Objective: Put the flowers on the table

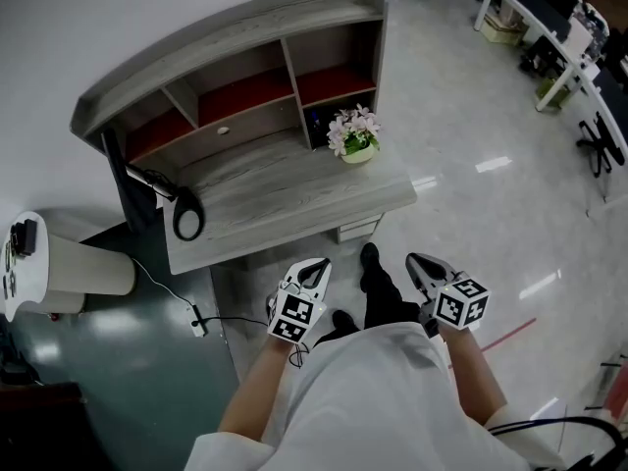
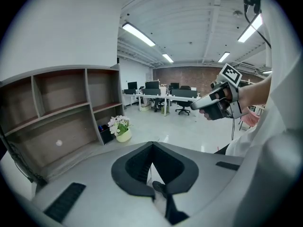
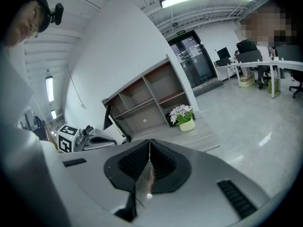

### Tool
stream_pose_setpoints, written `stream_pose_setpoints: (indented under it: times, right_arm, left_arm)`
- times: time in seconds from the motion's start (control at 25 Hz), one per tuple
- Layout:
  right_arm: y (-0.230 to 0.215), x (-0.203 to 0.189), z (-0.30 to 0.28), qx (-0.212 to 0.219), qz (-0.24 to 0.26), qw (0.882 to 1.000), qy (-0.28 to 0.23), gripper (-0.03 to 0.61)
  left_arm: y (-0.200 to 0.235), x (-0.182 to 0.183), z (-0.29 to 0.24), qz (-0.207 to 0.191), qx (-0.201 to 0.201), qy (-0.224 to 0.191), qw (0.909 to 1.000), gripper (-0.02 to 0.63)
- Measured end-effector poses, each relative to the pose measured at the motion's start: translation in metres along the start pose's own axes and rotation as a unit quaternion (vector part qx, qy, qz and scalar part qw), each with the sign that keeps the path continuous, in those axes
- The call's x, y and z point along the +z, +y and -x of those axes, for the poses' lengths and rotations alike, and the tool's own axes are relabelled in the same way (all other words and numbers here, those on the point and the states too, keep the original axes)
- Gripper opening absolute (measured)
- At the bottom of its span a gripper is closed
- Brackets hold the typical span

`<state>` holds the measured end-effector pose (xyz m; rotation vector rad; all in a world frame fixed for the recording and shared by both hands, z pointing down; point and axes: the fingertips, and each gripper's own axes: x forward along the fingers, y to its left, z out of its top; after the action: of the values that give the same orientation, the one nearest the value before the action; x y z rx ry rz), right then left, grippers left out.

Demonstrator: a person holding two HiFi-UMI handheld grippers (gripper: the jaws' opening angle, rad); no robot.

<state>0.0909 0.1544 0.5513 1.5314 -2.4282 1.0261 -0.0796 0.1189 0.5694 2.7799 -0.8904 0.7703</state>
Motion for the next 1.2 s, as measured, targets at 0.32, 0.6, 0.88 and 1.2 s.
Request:
stream_pose_setpoints:
  times: [0.32,0.6,0.88,1.2]
  right_arm:
    - [0.005,-0.004,0.012,0.019,-0.033,0.999,-0.002,0.018]
    - [-0.009,0.017,0.011,0.036,0.021,0.999,0.003,0.018]
    - [-0.016,0.035,0.016,0.07,0.059,0.996,0.013,0.018]
    - [-0.029,0.042,0.028,0.078,0.068,0.995,0.012,0.017]
  left_arm:
    - [-0.015,0.011,0.016,0.007,0.002,-0.009,0.9999,0.009]
    - [-0.021,0.036,0.013,0.04,0.029,-0.027,0.9984,0.009]
    - [-0.036,0.056,0.004,0.102,0.054,-0.046,0.9923,0.009]
    - [-0.048,0.064,-0.002,0.143,0.056,-0.056,0.9865,0.009]
